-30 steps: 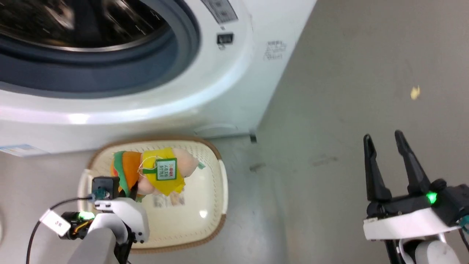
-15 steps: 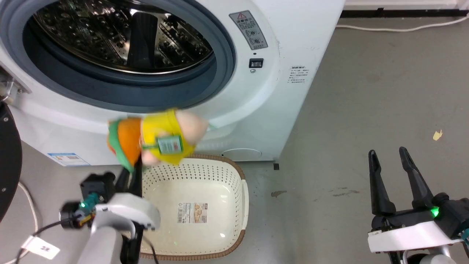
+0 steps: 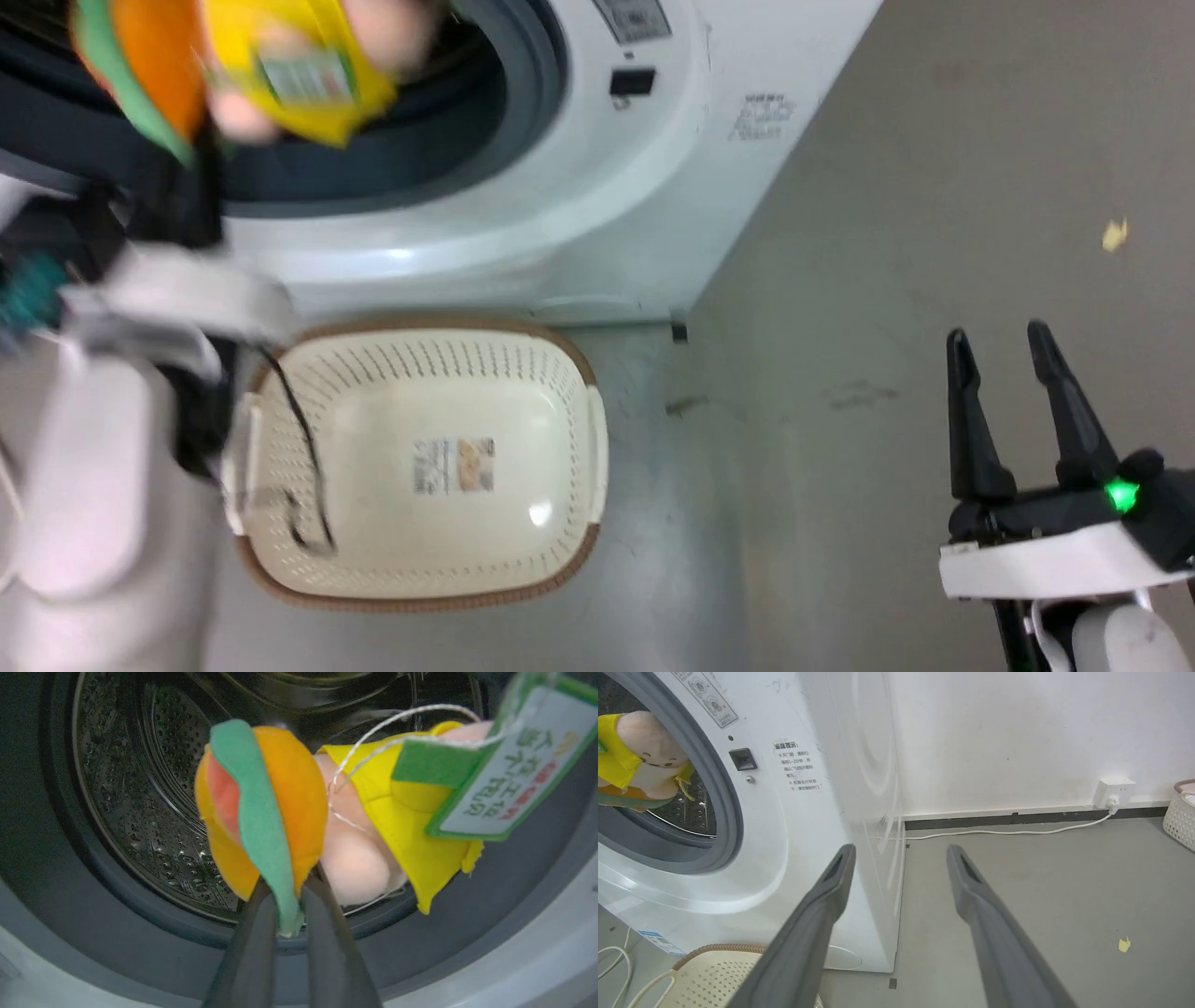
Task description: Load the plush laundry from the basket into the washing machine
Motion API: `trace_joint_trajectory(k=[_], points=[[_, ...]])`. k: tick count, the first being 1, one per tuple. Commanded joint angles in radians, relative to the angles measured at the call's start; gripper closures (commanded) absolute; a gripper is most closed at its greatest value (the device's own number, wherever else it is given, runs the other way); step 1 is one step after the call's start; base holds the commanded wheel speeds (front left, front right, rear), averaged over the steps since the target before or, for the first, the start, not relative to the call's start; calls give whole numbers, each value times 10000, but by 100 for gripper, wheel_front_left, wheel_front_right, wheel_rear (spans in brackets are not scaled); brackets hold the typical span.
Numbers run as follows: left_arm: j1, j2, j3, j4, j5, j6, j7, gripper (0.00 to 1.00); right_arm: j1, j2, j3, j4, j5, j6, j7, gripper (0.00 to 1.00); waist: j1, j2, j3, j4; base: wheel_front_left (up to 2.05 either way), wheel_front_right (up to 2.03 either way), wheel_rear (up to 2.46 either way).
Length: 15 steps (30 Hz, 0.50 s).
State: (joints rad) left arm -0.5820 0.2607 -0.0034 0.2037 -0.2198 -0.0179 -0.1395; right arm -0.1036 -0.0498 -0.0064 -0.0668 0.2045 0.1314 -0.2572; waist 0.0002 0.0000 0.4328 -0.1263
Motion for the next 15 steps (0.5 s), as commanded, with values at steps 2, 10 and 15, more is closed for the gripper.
trace_joint_trajectory(k=[2,10,15], points=[[-674,298,104,-2,83,-16,454,100,-267,-4,41,-63,125,-7,-45,0,-2,0,907,-445,0,0,0],[-3515,1576,-8,1289,389,-305,2513,100,-952,-4,129,-57,508,-7,-45,0,-2,0,2329,-995,0,0,0],[-4933,2219,-193,2712,703,-451,3011,100,-1230,-4,287,16,707,-7,-45,0,-2,0,2802,-1299,0,0,0]])
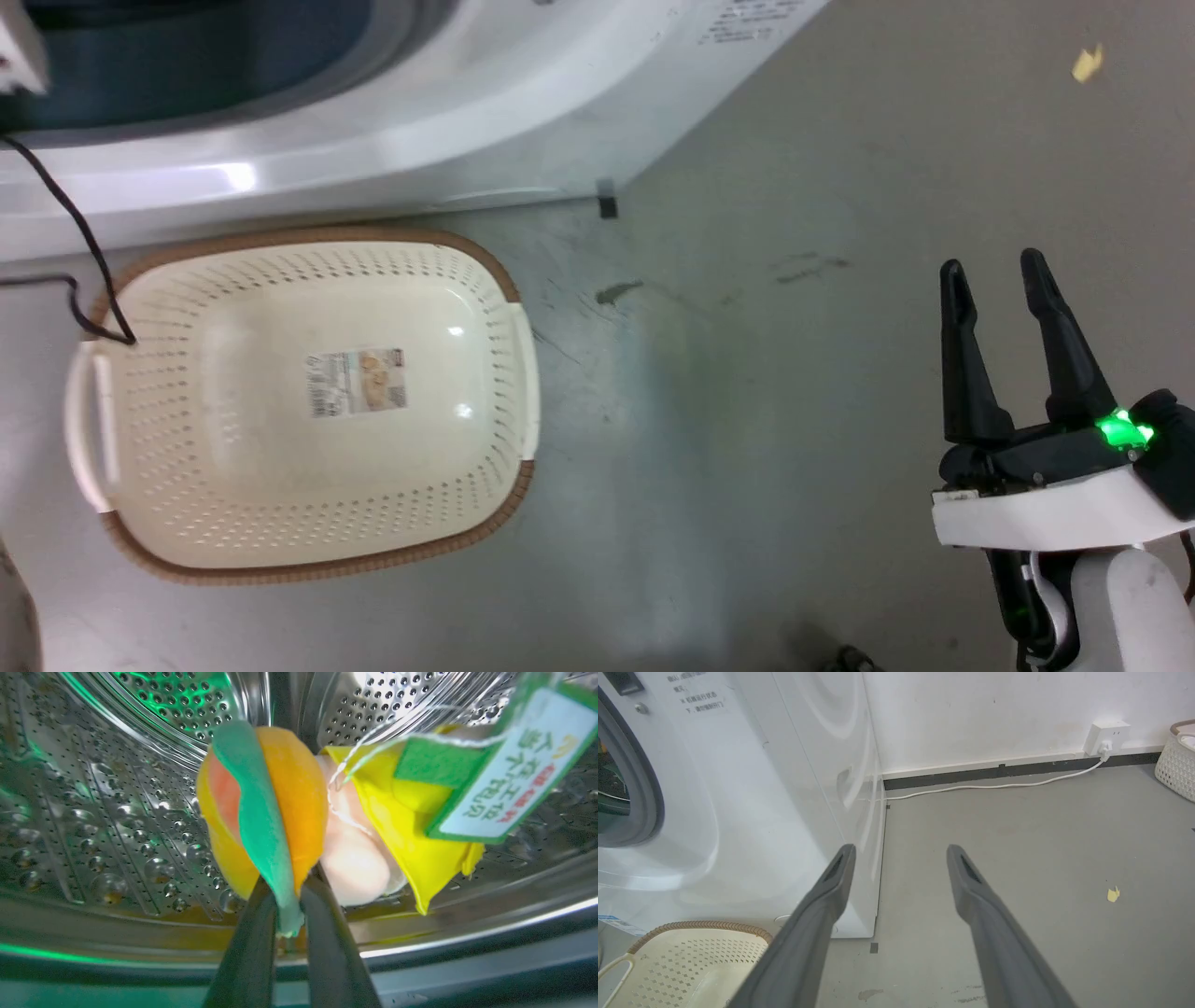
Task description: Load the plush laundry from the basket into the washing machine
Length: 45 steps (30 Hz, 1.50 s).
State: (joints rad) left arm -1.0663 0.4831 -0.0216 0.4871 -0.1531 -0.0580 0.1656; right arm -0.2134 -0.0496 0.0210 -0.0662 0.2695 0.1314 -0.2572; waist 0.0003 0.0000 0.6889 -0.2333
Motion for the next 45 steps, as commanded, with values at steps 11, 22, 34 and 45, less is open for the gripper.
trace_joint_trajectory(k=[11,22,34,45], points=[[-1737,453,-708,2366,397,-344,586,100,-310,-6,211,89,306,-7,-46,0,-3,0,630,-417,0,0,0],[-1579,201,-1084,3640,325,-390,-411,0,-365,-6,-39,201,69,-7,-46,0,-3,0,-92,-212,0,0,0],[1172,-822,-768,3735,-855,-575,-3764,0,495,-6,-391,272,-660,-7,-46,0,-3,0,-2836,478,0,0,0],[5892,-2489,-94,-1052,-1057,101,-4269,0,1503,-6,-562,264,-1158,-7,-46,0,-3,0,-4995,1380,0,0,0]])
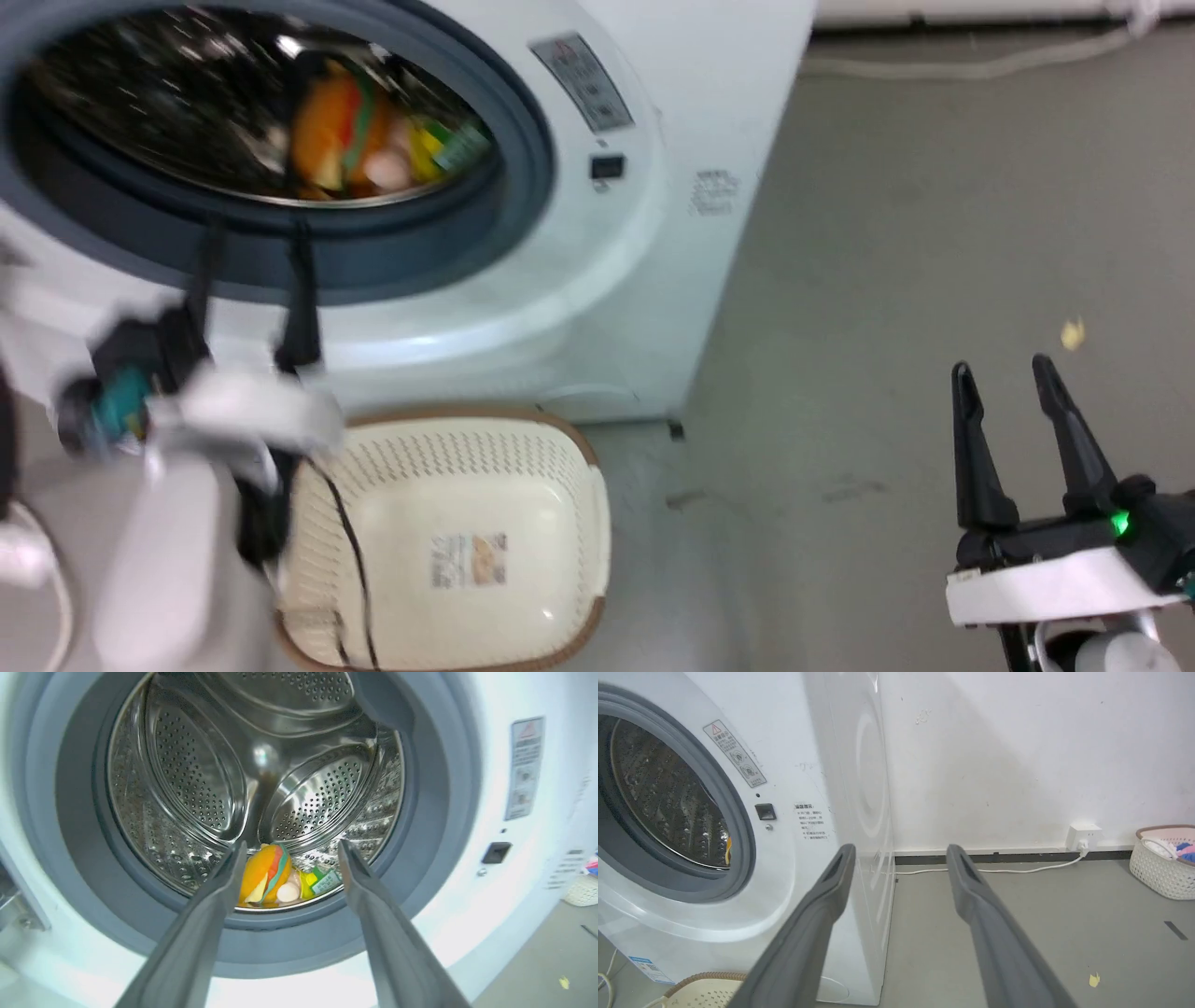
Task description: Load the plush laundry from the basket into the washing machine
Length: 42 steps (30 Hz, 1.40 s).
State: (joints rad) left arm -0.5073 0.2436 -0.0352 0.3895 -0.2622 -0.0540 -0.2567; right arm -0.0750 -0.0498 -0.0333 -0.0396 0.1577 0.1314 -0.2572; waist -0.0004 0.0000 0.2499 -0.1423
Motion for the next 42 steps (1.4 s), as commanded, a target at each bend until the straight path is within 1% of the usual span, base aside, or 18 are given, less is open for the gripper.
trace_joint_trajectory(k=[1,5,8,10,14,21,28,29,42], points=[[784,-283,129,-557,47,150,-48,0,196,-4,-4,-2,-63,-7,-46,0,4,0,-726,526,0,0,0],[2404,-782,82,-1891,382,303,-49,0,428,-4,63,10,-131,-7,-46,0,4,0,-1063,694,0,0,0],[3271,-1069,37,-2464,613,368,-49,0,589,-4,78,45,-149,-7,-46,0,4,0,-1299,773,0,0,0],[3797,-1211,-17,-2684,900,521,-50,0,732,-4,71,77,-139,-7,-46,0,4,0,-1485,831,0,0,0],[4555,-1458,-66,-2829,1220,733,-50,0,1139,-4,144,234,-119,-7,-46,0,4,0,-1719,920,0,0,0],[5272,-1692,-364,-2664,1619,756,-50,0,1549,-4,450,407,-337,-7,-46,0,4,0,-1870,1058,0,0,0],[5339,-1782,-306,-2433,1592,812,-51,0,1531,-4,496,424,-255,-7,-46,0,4,0,-1854,1124,0,0,0],[5254,-1745,-328,-2426,1574,779,2,100,1386,2,477,397,-309,0,0,100,4,0,-1853,1126,0,0,0],[5241,-1743,-297,-2501,1633,763,183,100,1334,2,461,395,-389,1,173,100,6,0,-1892,1149,0,0,0]])
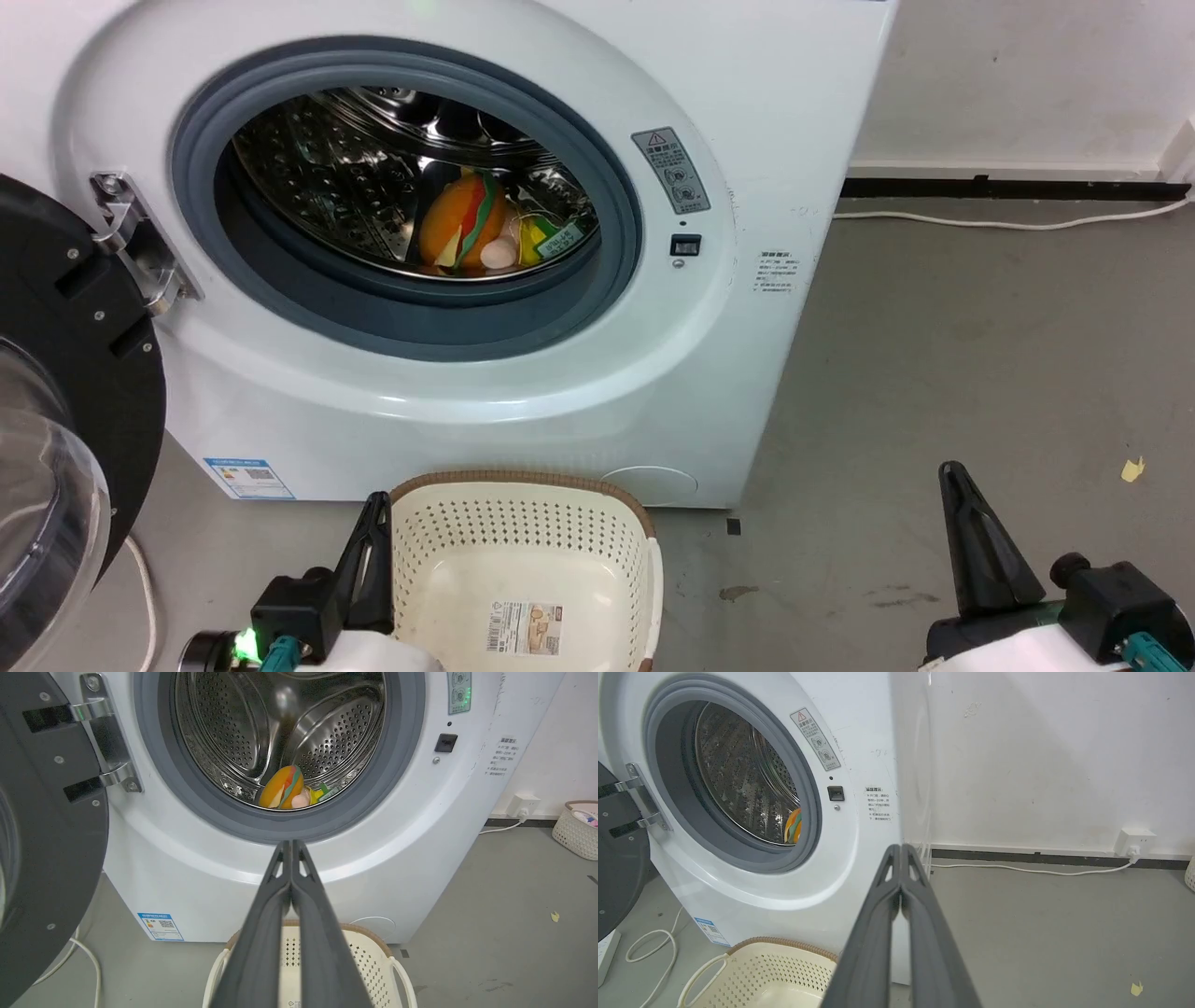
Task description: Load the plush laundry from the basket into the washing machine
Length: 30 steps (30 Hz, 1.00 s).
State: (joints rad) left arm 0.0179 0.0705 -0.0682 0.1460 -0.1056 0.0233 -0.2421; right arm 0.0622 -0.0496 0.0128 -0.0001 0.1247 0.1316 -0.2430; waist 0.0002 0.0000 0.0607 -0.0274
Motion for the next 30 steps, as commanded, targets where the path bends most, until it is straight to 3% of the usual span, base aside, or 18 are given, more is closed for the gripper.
trace_joint_trajectory(k=[1,30], points=[[-14,-14,44,-89,83,-13,79,100,-48,-1,-1,0,-79,-1,72,100,-1,0,-11,4,0,0,0],[-56,-62,205,-435,328,-69,669,100,-193,-2,-33,0,-374,-3,667,100,-1,0,-161,72,0,0,0]])
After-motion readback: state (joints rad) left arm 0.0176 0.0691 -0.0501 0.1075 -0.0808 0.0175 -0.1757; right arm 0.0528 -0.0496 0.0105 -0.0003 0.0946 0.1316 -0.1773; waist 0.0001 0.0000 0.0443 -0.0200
